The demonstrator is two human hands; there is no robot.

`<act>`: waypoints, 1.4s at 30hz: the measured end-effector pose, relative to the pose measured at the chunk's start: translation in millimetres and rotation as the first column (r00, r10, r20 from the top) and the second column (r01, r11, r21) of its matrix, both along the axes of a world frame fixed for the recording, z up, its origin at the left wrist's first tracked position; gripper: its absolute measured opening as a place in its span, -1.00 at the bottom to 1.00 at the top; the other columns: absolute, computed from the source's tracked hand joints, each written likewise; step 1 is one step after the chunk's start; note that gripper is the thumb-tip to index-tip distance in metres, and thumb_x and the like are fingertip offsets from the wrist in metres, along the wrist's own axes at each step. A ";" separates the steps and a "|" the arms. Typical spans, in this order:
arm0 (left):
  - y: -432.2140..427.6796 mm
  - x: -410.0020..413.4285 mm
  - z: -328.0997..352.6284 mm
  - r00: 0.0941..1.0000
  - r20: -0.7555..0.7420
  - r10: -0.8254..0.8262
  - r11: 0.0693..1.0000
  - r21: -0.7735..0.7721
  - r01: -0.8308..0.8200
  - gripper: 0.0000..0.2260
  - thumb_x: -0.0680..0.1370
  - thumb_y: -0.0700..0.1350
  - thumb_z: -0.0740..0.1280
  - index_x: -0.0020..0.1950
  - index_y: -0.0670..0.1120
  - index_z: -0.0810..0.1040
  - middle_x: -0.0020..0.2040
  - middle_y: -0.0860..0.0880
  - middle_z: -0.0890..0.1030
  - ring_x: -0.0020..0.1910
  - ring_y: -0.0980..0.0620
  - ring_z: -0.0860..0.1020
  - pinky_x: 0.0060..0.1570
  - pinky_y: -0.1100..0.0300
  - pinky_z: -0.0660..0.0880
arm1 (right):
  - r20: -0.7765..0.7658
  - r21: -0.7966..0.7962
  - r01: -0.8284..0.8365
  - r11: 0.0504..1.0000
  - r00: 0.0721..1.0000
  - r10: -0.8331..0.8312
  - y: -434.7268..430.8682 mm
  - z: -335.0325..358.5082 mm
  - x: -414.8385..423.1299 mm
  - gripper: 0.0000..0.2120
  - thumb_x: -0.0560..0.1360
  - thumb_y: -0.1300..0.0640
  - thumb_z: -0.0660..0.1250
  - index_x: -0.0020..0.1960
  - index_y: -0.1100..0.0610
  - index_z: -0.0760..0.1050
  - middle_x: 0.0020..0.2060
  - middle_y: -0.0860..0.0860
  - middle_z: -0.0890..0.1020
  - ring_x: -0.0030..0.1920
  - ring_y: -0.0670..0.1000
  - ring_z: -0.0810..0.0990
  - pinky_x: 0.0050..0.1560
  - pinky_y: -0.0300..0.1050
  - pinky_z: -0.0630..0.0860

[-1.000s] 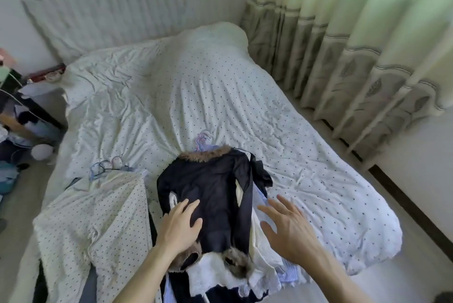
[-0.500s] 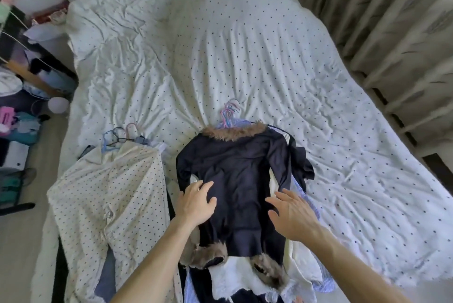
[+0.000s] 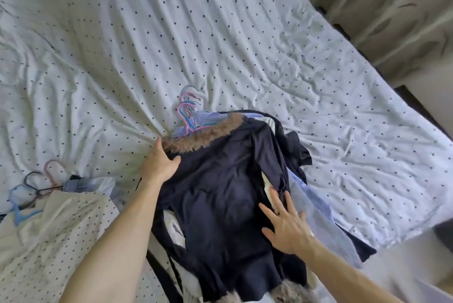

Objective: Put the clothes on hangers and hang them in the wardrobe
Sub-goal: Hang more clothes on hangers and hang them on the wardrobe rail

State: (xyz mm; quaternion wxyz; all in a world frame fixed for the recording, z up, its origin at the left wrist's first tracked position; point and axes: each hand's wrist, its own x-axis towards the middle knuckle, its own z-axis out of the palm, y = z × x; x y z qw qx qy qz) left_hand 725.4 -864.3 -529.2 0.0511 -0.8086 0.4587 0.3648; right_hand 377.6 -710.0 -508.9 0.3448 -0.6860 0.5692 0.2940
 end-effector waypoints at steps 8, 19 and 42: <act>-2.4 -14.8 -6.0 0.970 0.236 -0.063 0.998 0.031 0.057 -0.55 0.61 -0.01 0.26 0.40 -0.25 0.36 0.32 -0.30 0.46 0.29 -0.32 0.45 0.23 -0.15 0.43 | 0.094 0.062 0.133 0.989 0.986 -0.138 -14.1 11.7 -11.2 -0.43 0.61 -0.23 0.10 0.57 -0.14 0.11 0.59 -0.13 -0.25 0.59 0.13 -0.24 0.49 0.25 0.17; 54.6 -69.6 101.6 0.940 -0.170 0.296 0.928 -0.184 -0.325 -0.64 0.62 -0.10 0.15 0.36 -0.23 0.43 0.35 -0.32 0.48 0.29 -0.31 0.46 0.24 -0.08 0.34 | 0.284 0.179 0.533 0.827 0.776 -0.562 10.8 88.4 -31.9 -0.61 0.62 -0.17 0.17 0.33 -0.02 0.52 0.32 -0.09 0.54 0.38 -0.05 0.46 0.30 -0.22 0.35; 433.8 -608.4 328.1 -0.267 -0.114 -0.957 -0.122 -0.678 0.725 -0.86 0.53 0.01 0.24 0.00 0.01 0.32 -0.12 -0.02 0.62 -0.14 -0.22 0.57 -0.21 -0.04 0.48 | 0.832 0.127 0.740 -0.660 -0.442 -0.336 404.2 336.1 -346.0 -0.96 0.54 0.26 0.37 -0.05 0.22 0.59 -0.26 0.09 0.70 -0.29 -0.05 0.67 -0.38 -0.19 0.57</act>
